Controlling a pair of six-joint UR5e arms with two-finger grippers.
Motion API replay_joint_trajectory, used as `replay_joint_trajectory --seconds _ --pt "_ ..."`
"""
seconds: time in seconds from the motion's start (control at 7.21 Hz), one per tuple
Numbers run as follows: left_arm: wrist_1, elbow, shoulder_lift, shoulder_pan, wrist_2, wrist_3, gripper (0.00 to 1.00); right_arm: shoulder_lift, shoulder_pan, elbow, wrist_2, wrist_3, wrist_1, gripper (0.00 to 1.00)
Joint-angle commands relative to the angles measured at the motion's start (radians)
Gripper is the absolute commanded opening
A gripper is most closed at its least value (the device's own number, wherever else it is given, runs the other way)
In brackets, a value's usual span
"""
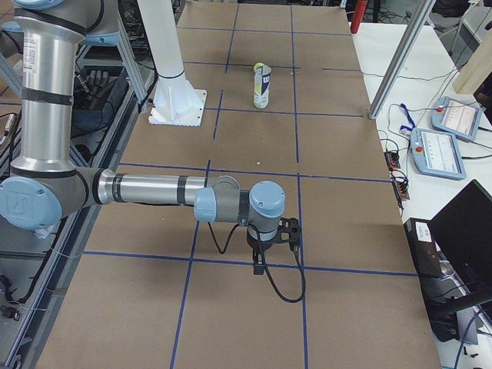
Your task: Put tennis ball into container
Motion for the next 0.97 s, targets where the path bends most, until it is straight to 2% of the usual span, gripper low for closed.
replay_joint_trajectory --seconds 0.0,0.28,0.83 --pt "-0.007 -0.001 0.000 -0.001 0.000 0.000 1.00 0.000 0.000 0.000 0.000 0.000 0.000 1.00" --pt "-0.006 -0.008 -0.004 0.001 0.001 -0.001 1.00 0.000 0.000 0.000 0.000 0.000 0.000 1.00" --pt "-0.064 0.034 -0.107 0.010 0.011 -0.014 1.00 0.000 0.000 0.000 0.000 0.000 0.000 1.00"
